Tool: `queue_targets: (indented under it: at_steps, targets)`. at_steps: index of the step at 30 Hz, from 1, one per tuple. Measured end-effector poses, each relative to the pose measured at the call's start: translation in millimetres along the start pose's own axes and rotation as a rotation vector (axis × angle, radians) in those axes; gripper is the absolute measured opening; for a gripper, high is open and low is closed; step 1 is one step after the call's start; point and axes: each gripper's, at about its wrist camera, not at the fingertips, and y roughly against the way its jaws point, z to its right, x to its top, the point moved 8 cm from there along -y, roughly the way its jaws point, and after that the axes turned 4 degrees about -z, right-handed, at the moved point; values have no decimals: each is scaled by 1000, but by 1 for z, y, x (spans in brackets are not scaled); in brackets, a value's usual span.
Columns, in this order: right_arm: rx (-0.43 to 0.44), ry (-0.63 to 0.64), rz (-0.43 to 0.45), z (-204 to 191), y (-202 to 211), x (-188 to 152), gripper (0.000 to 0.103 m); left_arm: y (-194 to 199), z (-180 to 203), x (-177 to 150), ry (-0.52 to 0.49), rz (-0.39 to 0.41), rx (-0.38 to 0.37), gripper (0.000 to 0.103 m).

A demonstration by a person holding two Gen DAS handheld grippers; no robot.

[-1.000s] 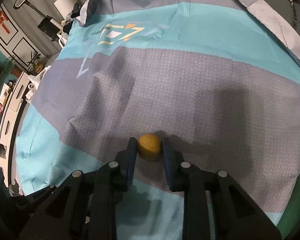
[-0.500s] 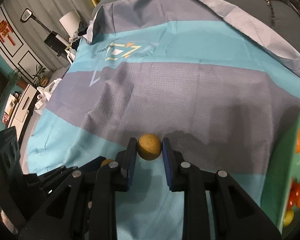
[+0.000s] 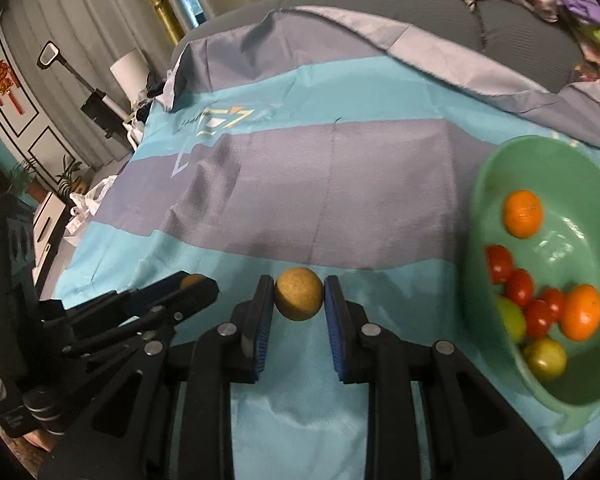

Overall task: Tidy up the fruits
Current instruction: 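Carry both small yellow fruits in both tools over the green bowl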

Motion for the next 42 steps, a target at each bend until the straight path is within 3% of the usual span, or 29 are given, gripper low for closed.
queue_targets:
  at_steps: [12,19,27,34,42]
  targets:
    - [4,-48,128,29,51,3,26,16,51,13,-58,74,-31,29]
    - [14,-98,171,62,74,1,26,16,90,20,-107,96,-60,29]
    - [-33,-177,234,110,103,-1,26,11,141,26,-193,108,-110,29]
    - [-56,-231,252,141,115,-7,27,-4,177,21,-240,84,-152,29]
    - [-72,-292,228,165,111,-15,27,-26,200,11,-282,38,-145,29]
